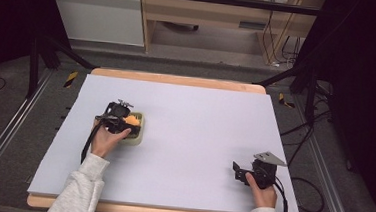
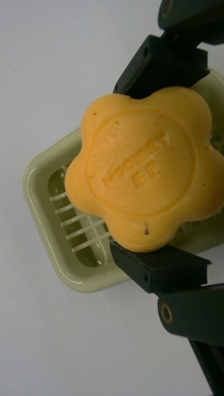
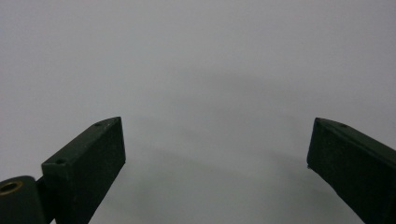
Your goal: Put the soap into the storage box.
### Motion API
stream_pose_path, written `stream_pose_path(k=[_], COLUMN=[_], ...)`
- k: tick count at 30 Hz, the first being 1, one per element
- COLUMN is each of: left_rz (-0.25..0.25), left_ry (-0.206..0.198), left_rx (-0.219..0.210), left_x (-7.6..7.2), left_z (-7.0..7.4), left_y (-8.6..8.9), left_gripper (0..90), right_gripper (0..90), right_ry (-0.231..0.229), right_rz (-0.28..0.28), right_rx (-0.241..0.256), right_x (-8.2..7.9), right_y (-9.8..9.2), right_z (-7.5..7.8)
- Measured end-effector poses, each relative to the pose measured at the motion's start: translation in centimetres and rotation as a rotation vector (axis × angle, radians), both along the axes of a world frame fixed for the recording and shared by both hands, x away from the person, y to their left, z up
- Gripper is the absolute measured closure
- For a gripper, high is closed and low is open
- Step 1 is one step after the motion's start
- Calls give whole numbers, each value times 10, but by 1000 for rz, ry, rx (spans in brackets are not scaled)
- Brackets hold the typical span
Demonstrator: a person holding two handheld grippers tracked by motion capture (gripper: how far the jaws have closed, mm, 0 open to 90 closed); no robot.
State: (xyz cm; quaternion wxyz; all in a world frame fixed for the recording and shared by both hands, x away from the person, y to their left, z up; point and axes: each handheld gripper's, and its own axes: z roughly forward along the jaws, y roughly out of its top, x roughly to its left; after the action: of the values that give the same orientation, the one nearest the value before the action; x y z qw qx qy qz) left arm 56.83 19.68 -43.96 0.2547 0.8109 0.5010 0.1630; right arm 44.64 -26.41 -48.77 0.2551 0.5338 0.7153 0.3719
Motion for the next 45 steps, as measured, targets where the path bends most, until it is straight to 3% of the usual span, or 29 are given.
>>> stream_pose_path(k=[17, 23, 35, 45], left_rz=[2, 6, 6, -32], left_ry=[-3, -14, -78, -143], left_rx=[3, -6, -27, -63], left_x=[-1, -1, -9, -26], left_z=[0, 3, 16, 26], left_y=[-1, 1, 1, -10], left_gripper=[259, 209, 206, 205], right_gripper=[47, 47, 47, 47], right_ry=[1, 0, -4, -10], right_rz=[1, 2, -1, -7], right_rx=[0, 0, 4, 4], right_x=[0, 0, 0, 0], right_y=[0, 0, 0, -1], right_z=[0, 0, 0, 0])
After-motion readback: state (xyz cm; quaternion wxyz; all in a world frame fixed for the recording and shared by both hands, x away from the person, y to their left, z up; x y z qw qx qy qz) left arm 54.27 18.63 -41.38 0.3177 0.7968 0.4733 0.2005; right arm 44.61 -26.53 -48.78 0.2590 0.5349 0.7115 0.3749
